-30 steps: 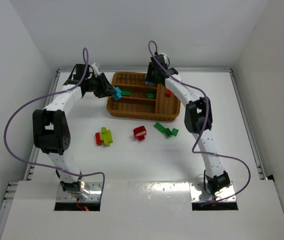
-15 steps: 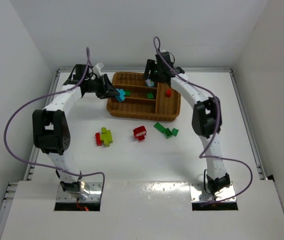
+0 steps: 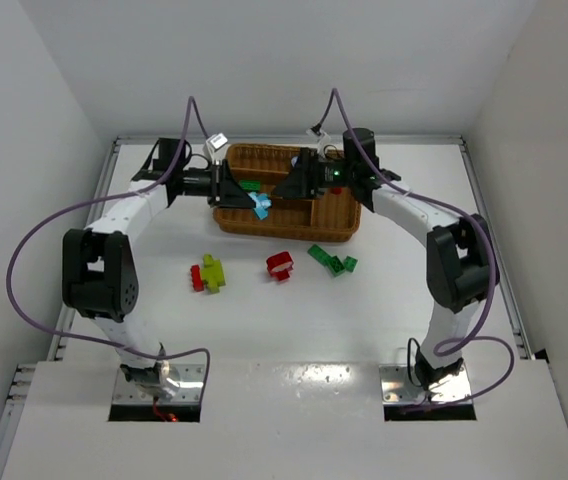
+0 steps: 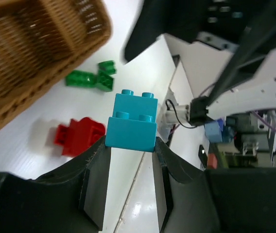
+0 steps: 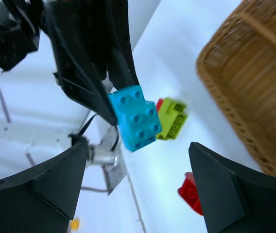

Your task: Sort the legos into containers by color

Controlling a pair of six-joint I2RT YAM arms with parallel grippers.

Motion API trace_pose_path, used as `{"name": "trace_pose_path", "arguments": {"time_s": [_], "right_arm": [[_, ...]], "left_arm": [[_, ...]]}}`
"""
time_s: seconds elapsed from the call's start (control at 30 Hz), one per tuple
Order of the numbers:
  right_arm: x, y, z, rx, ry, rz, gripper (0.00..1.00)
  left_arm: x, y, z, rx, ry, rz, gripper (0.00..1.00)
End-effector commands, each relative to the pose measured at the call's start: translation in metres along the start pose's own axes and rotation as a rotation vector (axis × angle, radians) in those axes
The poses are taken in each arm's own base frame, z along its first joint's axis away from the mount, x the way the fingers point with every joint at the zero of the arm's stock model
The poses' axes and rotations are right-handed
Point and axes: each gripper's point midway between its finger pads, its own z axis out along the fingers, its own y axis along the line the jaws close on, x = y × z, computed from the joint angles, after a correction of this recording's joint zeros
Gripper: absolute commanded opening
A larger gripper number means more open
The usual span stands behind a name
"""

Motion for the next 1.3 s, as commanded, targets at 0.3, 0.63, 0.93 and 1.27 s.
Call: {"name": "trace_pose_path", "arguments": {"time_s": [0.3, 0.63, 0.93, 1.27], "right_arm": [[0.011, 0.045, 0.009, -0.244, 0.087, -0.074, 0.68], [0.017, 0.058, 0.017, -0.277, 0.095, -0.101, 0.24], [-0.001, 0.031, 0.005, -0.073, -0.030, -0.044, 0.14], [-0.027, -0.029, -0.014, 0.292, -0.167, 0.015, 0.11]], "left_arm": [[0.005, -0.080, -0.009, 0.196, 0.017, 0.266, 0.00], [0.006, -0.077, -0.008, 0.186, 0.017, 0.257, 0.00], [-0.007, -0.050, -0.007, 0.062, -0.034, 0.161, 0.00], [-0.045, -0.034, -0.004, -0.035, -0.132, 0.084, 0.00]]}}
